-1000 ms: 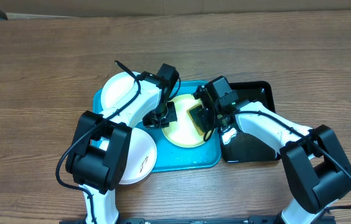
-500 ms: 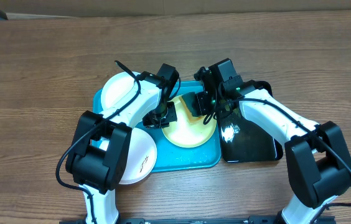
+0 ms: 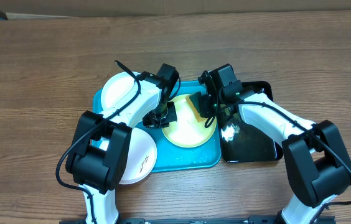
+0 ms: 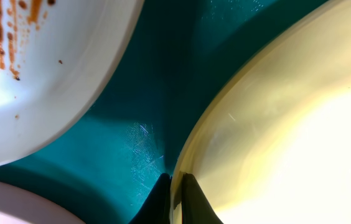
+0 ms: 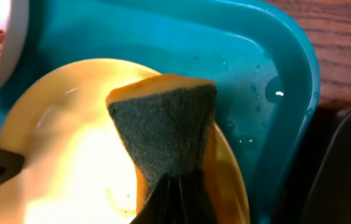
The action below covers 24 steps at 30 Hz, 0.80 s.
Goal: Clean dirty plates on tray and stack at the side
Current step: 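Scrub the yellow plate with the sponge while the left gripper holds it, then return the sponge to the black tray with the right gripper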
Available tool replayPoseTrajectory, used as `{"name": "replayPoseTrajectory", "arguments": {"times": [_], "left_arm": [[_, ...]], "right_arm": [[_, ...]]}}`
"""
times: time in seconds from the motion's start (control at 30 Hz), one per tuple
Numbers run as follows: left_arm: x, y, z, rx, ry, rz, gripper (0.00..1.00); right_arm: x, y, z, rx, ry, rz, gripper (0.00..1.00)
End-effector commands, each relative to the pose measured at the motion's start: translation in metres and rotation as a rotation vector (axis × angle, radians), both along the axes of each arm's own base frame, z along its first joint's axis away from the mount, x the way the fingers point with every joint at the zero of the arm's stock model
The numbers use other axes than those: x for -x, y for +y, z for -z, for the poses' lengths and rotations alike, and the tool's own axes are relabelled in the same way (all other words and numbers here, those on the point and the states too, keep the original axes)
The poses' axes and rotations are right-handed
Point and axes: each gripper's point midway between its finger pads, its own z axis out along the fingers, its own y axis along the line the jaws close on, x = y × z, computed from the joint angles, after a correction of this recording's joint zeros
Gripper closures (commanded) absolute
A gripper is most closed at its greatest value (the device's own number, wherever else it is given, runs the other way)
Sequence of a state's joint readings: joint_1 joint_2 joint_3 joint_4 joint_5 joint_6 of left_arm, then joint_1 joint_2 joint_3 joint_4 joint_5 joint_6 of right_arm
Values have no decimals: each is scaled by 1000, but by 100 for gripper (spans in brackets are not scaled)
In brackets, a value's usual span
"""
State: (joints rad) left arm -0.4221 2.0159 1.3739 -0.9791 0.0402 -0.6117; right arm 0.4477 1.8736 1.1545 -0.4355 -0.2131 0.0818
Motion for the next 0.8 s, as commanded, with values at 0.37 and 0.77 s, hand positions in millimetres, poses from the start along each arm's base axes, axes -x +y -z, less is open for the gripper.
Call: {"name": "replayPoseTrajectory", "arguments": {"times": [0.37,0.77], "left_arm": [[7,7,13,-47,29,-10,95],[7,7,13,-47,30,-10,95]], "right_arm": [[35,35,23,-83,85,-217,96],[73,44,19,-128,282,-207,96]]}}
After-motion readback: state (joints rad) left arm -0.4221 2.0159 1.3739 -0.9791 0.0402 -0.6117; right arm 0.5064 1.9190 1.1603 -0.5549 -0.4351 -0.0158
